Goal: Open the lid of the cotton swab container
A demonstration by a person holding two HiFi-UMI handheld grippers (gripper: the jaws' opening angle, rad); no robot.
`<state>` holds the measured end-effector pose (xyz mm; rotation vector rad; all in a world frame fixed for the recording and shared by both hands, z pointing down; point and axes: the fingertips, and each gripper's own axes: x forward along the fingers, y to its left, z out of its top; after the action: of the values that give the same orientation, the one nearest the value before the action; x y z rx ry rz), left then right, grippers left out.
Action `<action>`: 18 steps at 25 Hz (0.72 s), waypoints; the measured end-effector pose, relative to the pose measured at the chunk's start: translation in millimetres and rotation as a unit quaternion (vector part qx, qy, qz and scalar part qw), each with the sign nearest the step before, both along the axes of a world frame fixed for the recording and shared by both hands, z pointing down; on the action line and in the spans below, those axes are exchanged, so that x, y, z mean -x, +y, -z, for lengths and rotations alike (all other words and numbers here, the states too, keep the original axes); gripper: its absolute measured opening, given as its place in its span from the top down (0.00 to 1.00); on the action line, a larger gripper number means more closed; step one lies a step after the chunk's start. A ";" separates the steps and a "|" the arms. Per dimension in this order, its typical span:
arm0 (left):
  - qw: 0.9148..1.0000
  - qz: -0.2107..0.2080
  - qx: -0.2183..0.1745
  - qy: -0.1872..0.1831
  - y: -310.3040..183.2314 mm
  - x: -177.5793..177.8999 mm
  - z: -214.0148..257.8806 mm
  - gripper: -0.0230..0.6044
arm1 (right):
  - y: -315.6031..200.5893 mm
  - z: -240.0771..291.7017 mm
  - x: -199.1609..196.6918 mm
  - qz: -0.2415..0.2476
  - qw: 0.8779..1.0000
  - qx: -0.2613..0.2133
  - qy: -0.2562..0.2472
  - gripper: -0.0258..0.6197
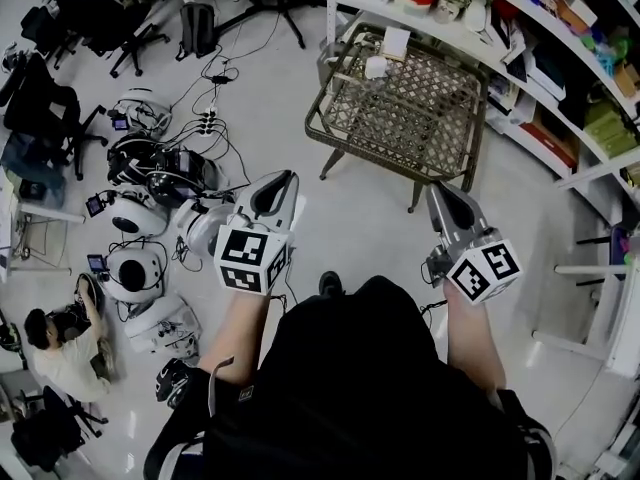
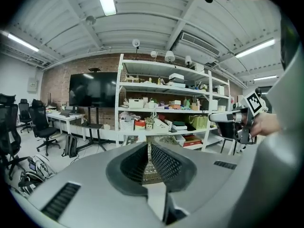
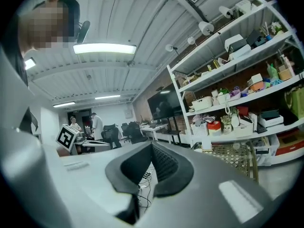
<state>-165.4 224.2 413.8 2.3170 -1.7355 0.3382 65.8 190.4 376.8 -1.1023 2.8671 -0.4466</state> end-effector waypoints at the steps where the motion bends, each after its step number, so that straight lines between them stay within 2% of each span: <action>1: 1.000 -0.003 0.001 0.000 -4.5 1.0 -0.5 0.92 | -3.3 -0.9 1.0 -0.003 1.000 0.002 0.000 0.94; 8: 1.000 -0.025 0.014 -0.003 -31.2 0.9 -6.4 0.92 | -27.6 -9.2 2.2 -0.020 1.000 0.017 -0.007 0.94; 18: 1.000 -0.019 0.020 -0.008 -96.3 11.9 -15.2 0.92 | -100.8 -18.7 10.9 -0.012 1.000 0.021 -0.018 0.94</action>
<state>-177.4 127.9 429.0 2.3275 -1.6797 0.3957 54.9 89.6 395.5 -1.1225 2.8221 -0.5235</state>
